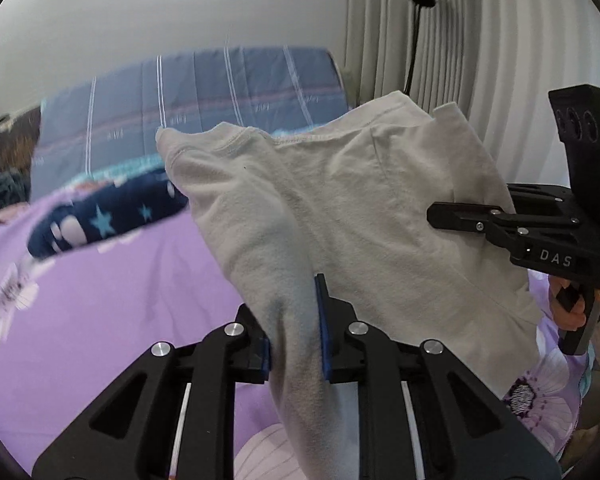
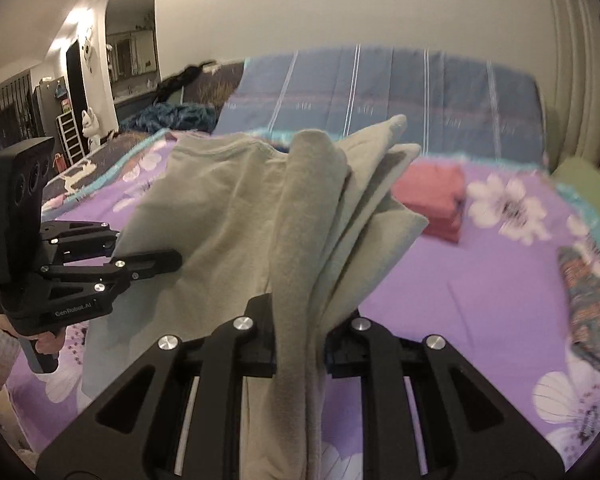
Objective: Fold small clothes
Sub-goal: 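Lift the folded grey shirt off the sheet with both grippers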
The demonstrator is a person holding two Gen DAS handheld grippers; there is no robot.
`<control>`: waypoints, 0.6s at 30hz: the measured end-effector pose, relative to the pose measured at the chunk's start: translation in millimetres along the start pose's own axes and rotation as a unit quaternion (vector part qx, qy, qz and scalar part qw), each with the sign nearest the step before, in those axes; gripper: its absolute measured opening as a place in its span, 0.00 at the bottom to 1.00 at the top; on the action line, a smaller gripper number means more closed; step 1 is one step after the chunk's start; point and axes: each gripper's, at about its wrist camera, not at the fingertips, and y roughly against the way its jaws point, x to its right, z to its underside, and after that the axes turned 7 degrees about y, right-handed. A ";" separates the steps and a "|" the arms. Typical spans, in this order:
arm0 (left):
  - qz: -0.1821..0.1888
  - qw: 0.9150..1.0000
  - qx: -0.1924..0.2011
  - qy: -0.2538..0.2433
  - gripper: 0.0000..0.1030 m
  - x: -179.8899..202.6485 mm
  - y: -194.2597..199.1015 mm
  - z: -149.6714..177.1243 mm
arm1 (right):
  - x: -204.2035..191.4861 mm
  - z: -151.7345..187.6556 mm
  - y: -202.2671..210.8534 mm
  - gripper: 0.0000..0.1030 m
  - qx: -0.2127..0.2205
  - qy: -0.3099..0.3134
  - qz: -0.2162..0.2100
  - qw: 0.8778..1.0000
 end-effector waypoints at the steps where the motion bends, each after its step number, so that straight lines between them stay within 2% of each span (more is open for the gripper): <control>1: -0.002 1.000 0.013 -0.006 0.17 5.4 8.4 -3.6 | -3.2 -2.5 8.6 0.15 0.010 0.006 0.007 1.000; 8: -0.002 0.996 0.080 -0.050 0.17 36.7 48.0 -46.6 | -10.1 -31.1 69.1 0.15 0.073 0.044 0.061 0.994; 13: 0.000 0.989 0.124 -0.079 0.17 57.4 57.3 -89.4 | 7.3 -61.0 100.1 0.15 0.109 0.052 0.096 0.988; 18: -0.003 0.982 0.156 -0.102 0.17 73.7 51.5 -125.5 | 30.6 -90.3 113.0 0.15 0.137 0.052 0.141 0.979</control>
